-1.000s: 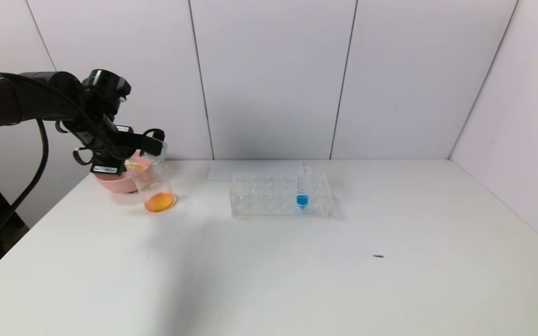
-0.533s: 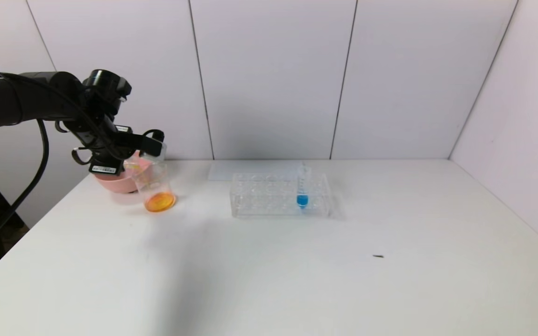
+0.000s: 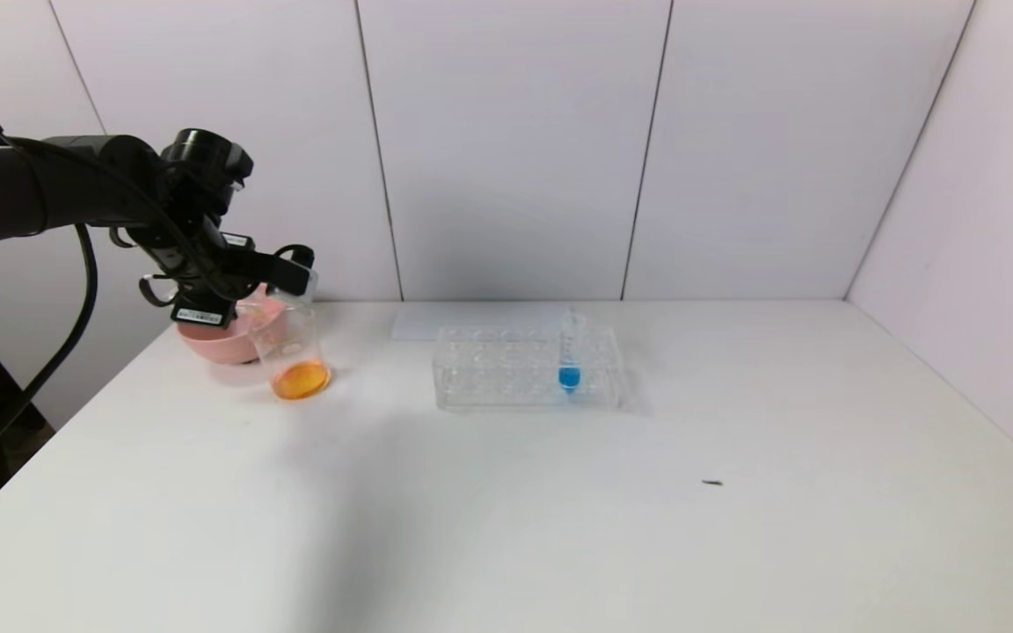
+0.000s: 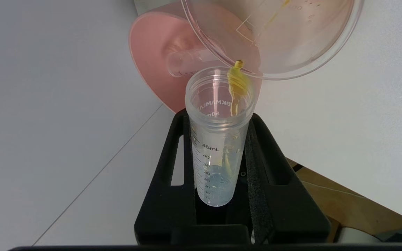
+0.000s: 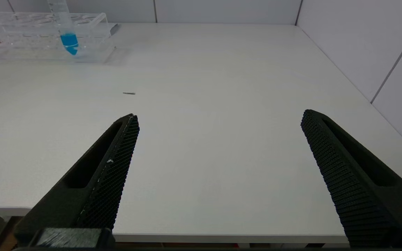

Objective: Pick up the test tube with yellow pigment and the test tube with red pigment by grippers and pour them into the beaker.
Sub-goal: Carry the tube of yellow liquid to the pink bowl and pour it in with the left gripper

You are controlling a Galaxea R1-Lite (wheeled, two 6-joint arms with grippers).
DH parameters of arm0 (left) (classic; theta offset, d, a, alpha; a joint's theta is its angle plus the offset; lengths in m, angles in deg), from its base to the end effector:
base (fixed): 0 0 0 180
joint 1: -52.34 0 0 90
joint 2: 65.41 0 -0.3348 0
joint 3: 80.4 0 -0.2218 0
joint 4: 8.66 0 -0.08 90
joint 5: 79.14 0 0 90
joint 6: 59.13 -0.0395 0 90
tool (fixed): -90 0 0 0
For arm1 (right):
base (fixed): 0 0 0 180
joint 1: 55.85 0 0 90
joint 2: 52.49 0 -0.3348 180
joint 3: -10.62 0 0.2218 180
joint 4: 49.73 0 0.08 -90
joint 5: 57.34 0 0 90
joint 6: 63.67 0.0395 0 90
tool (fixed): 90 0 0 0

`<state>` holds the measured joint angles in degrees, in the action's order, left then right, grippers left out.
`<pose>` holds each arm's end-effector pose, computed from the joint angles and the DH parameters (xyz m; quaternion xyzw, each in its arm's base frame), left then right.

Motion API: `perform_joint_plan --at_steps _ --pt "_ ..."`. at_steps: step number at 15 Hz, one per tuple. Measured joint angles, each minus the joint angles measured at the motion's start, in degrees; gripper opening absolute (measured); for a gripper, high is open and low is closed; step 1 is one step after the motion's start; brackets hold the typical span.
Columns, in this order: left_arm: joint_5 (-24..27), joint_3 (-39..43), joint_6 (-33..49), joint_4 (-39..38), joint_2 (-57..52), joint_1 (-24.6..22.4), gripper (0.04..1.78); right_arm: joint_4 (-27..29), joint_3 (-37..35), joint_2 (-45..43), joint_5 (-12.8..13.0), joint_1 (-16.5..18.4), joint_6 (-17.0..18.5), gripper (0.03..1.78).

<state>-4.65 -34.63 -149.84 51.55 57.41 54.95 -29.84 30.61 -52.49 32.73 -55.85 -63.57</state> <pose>0.4766 -0.0112 0.2364 0.6895 0.3595 -0.2184 0.5896 -0.0069 0.0000 0.0760 0.0009 -0.0009 -0.0006 1.0000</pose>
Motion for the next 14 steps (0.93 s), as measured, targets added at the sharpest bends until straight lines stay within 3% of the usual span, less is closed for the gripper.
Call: perform_joint_plan --at_steps 14 --pt "-2.4 0.0 -0.9 0.1 -0.1 0.3 0.44 0.0 0.0 0.0 0.0 0.0 0.0 1.70"
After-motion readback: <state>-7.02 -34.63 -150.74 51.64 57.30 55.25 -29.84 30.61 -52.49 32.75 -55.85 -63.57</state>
